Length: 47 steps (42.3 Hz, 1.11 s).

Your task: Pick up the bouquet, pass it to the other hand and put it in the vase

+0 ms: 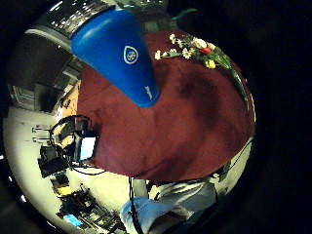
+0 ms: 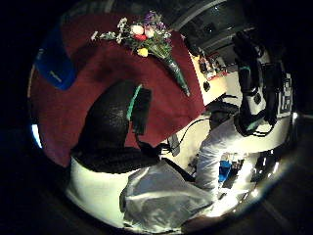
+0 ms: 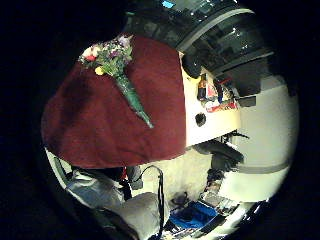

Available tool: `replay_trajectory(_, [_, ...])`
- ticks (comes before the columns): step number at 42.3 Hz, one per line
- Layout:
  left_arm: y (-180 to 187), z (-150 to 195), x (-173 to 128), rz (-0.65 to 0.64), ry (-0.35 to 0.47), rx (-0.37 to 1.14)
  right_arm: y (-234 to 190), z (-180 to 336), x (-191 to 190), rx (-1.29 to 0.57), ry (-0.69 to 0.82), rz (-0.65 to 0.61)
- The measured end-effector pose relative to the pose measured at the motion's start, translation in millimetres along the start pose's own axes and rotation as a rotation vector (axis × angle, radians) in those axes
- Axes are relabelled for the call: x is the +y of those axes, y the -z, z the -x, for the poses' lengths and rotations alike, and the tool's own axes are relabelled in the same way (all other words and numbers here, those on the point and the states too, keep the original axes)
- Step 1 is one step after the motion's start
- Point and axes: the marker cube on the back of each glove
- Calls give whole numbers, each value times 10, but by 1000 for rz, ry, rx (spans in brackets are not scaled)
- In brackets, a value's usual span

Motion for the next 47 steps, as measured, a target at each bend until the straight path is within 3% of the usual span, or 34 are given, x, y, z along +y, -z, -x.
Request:
replay_trajectory(13, [22, 12, 54, 13, 24, 4, -33, -29, -8, 5, -2, -5])
replay_trajectory(47, [35, -109, 52, 5, -5, 4, 72, -288, 147, 19, -56, 44])
